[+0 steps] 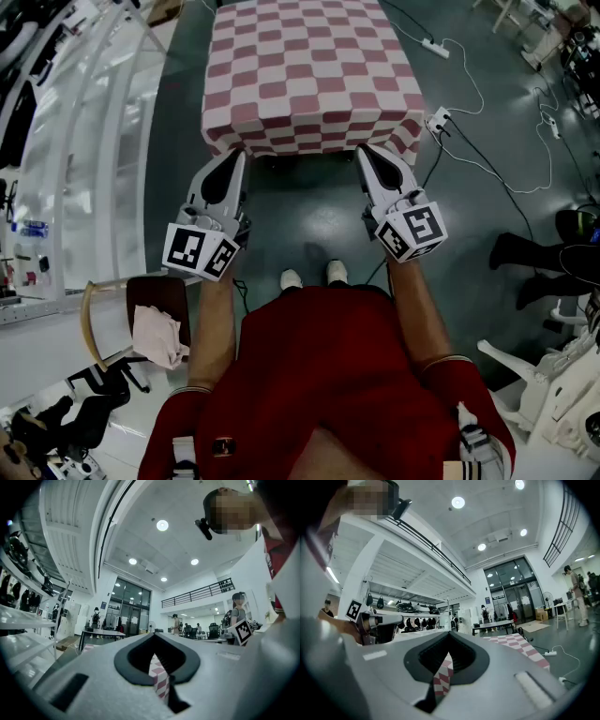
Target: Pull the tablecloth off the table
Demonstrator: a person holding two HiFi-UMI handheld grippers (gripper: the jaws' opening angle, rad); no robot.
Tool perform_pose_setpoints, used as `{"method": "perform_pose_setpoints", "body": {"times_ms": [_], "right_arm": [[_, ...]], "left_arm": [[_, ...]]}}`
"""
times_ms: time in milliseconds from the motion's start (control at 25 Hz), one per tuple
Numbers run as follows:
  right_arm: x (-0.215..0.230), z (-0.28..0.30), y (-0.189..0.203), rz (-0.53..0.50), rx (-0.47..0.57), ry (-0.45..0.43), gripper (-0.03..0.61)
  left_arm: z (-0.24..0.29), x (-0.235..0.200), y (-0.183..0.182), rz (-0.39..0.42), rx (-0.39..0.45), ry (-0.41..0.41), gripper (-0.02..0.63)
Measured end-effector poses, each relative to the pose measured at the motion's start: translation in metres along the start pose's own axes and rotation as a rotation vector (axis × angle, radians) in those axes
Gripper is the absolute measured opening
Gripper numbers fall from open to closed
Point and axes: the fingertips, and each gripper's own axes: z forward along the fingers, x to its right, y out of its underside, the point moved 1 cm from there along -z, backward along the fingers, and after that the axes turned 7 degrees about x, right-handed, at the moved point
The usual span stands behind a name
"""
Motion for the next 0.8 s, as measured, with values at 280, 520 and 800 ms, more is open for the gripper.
{"method": "perform_pose_setpoints", "body": {"times_ms": [280,520,800], "right_arm": [[-0.003,0.009,-0.001,0.001,0.018,-0.004,0.014],[-0.01,0.018,-0.001,-0.006,0.015,0.01,0.014],[-0.024,0.031,0.008,-0.034,0.003,0.049,0.014]], "left_arm": [[0.002,-0.01,0.0,-0.004,0.004,0.005,0.0],[-0.004,-0.024,-0.003,-0.008,0.013,0.009,0.0],[-0.019,-0.054,-0.004,-0.023,0.028,0.024,0.0]]}}
